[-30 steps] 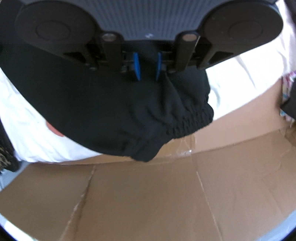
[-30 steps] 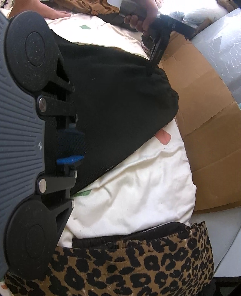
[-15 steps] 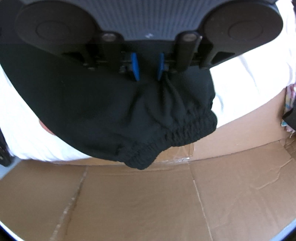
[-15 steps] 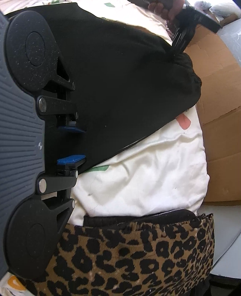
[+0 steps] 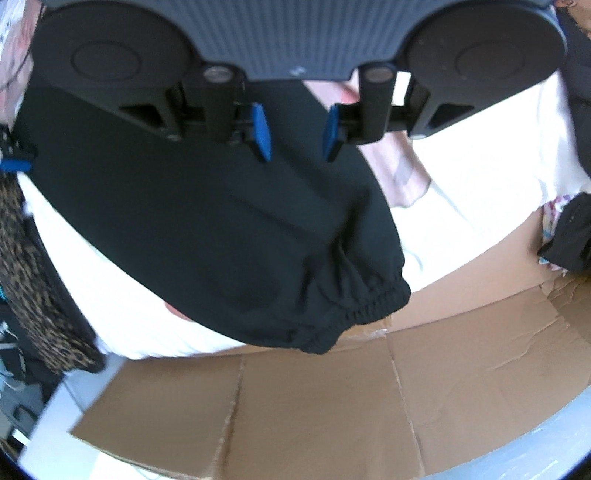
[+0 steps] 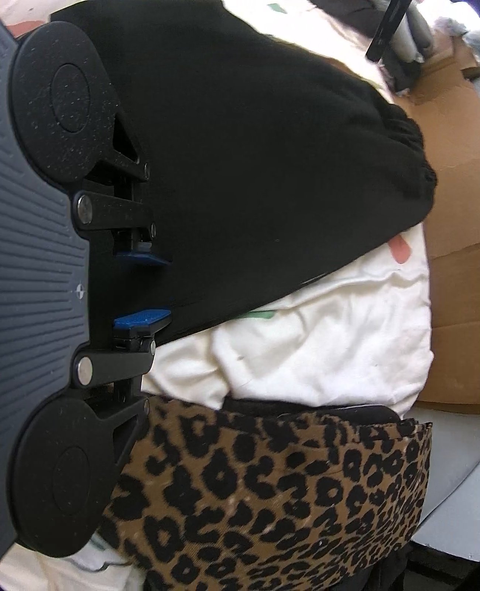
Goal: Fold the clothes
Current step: 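Open both tools and lay the shorts flat on the duvet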
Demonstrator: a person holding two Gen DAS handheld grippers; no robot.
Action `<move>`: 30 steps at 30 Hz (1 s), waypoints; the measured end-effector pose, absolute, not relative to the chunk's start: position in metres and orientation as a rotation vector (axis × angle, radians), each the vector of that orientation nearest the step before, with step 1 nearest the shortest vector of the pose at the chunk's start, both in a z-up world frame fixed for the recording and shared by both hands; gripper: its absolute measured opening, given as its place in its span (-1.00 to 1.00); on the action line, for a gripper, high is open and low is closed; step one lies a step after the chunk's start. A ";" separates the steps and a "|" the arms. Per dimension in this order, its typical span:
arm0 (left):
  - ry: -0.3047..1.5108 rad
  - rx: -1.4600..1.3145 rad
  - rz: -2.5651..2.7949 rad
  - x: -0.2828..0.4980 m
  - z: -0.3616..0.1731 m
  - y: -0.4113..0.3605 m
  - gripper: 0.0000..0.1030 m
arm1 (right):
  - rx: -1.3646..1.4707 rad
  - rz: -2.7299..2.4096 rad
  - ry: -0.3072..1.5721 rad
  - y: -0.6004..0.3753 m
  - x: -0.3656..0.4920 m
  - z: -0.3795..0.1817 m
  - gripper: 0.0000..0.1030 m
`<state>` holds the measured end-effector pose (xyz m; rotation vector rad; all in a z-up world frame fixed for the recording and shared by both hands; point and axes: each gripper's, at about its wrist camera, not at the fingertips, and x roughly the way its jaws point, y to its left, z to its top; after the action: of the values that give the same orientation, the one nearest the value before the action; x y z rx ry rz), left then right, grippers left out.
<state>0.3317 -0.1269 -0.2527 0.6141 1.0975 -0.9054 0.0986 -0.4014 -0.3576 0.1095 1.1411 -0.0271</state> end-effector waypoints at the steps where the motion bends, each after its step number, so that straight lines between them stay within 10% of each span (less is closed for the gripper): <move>1: 1.097 0.610 -0.915 0.328 -0.250 -0.121 -0.35 | 0.103 -0.033 1.153 -0.400 0.098 -0.354 -0.37; 30: 1.132 0.481 -0.999 0.279 -0.302 -0.007 -0.31 | 0.120 0.008 1.160 -0.281 0.111 -0.343 -0.36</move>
<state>0.2795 -0.0071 -0.3021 0.4814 1.1324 -0.9990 0.1109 -0.2810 -0.3427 0.1202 1.1599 0.0078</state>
